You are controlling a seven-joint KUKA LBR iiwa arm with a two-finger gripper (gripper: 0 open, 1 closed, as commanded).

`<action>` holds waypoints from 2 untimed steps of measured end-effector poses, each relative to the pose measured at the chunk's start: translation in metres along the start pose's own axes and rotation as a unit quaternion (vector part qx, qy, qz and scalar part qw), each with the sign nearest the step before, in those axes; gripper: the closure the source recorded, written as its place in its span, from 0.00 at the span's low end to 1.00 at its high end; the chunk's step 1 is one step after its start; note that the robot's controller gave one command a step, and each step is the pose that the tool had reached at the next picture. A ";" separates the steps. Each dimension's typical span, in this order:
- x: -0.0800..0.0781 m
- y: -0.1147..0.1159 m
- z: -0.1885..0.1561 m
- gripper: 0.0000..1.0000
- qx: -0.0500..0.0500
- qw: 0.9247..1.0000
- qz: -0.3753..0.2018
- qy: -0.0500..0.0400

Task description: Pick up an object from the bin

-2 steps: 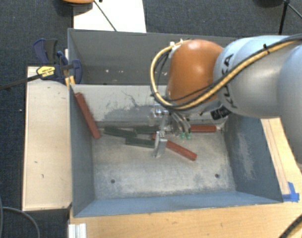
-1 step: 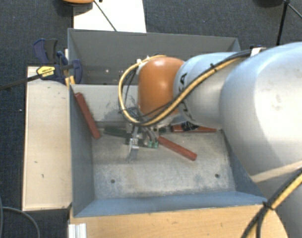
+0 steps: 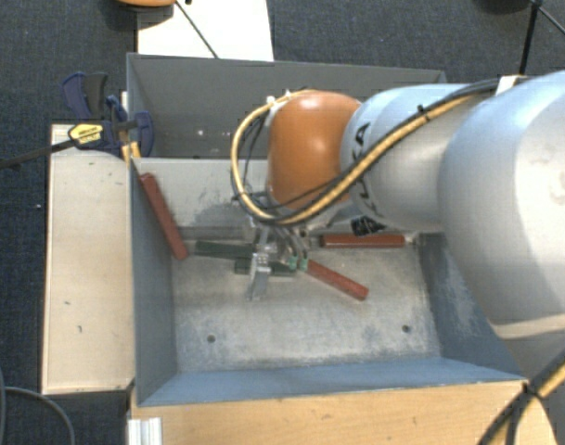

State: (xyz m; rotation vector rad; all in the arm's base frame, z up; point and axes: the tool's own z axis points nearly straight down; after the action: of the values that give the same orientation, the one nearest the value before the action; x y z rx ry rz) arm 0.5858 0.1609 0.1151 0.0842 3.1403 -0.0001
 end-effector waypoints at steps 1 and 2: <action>-0.001 0.003 -0.022 0.00 -0.001 0.999 0.039 -0.002; 0.008 0.003 0.048 0.00 0.000 0.998 0.057 0.001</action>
Offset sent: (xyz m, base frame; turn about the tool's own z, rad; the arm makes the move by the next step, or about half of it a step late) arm -0.0078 0.0033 -0.0451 0.1156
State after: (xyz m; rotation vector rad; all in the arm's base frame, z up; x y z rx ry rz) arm 0.5779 0.1639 0.0674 0.2622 3.1323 0.0003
